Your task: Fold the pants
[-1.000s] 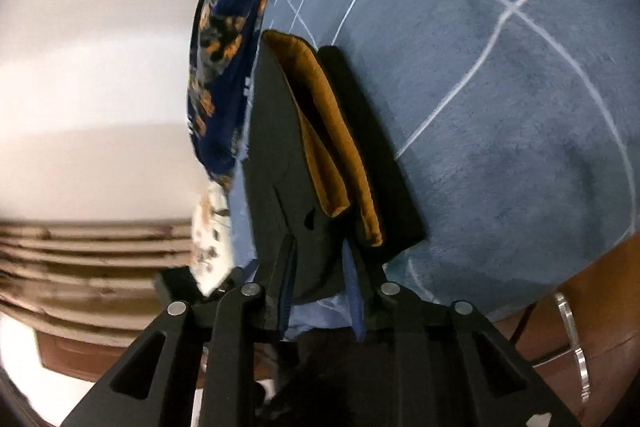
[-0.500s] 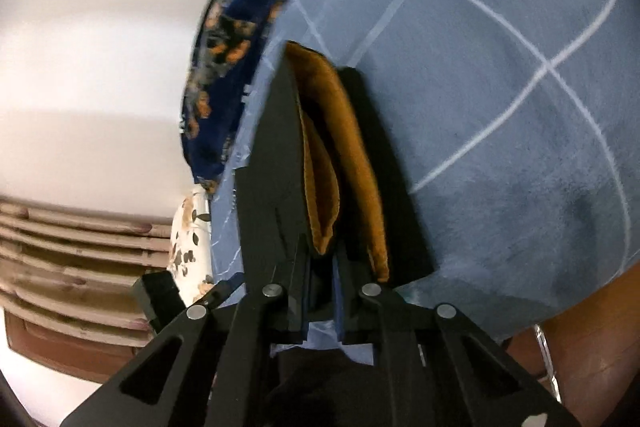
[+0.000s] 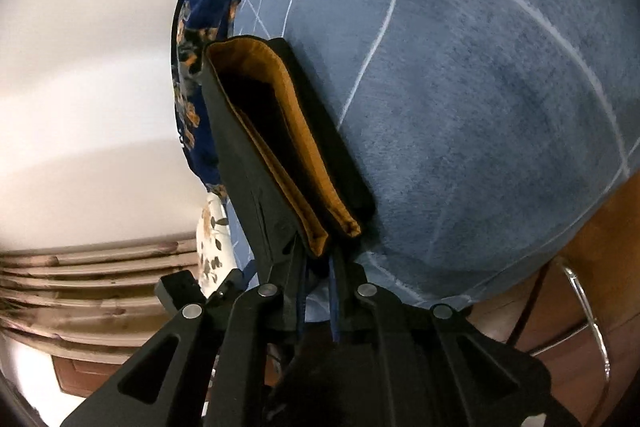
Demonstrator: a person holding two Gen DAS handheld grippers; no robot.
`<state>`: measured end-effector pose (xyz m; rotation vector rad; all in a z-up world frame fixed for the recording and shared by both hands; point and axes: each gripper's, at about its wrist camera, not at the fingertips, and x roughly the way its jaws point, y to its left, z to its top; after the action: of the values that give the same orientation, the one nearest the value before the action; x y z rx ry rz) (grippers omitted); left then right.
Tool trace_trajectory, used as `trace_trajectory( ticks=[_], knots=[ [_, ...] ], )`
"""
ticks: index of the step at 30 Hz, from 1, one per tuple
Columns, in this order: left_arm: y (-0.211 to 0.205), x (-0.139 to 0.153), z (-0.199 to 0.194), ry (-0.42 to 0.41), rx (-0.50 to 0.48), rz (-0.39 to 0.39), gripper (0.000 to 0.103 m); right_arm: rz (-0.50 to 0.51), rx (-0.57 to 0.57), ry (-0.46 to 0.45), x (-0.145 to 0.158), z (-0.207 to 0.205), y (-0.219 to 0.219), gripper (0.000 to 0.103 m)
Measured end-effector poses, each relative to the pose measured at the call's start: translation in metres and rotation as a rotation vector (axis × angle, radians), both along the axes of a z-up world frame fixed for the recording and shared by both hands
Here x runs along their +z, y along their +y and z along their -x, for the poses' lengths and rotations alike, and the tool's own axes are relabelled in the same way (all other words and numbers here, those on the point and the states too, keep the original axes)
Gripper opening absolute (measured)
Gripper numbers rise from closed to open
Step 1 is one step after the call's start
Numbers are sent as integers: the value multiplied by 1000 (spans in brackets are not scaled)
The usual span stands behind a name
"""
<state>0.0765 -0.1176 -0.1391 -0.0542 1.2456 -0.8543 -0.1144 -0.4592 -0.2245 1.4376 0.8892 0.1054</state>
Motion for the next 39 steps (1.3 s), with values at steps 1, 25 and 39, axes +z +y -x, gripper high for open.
trace_trajectory(
  ticks=[1,25,39],
  knots=[
    [-1,-1,0,1,-1,-1,71,-3,1,1,0,2,-1,8],
    [3,-10,0,17,3,15,74,191,48,35,42,-19,-14,39],
    [1,-10,0,1,13,-2,74,230,47,-5,29,-30,-16,15]
  ],
)
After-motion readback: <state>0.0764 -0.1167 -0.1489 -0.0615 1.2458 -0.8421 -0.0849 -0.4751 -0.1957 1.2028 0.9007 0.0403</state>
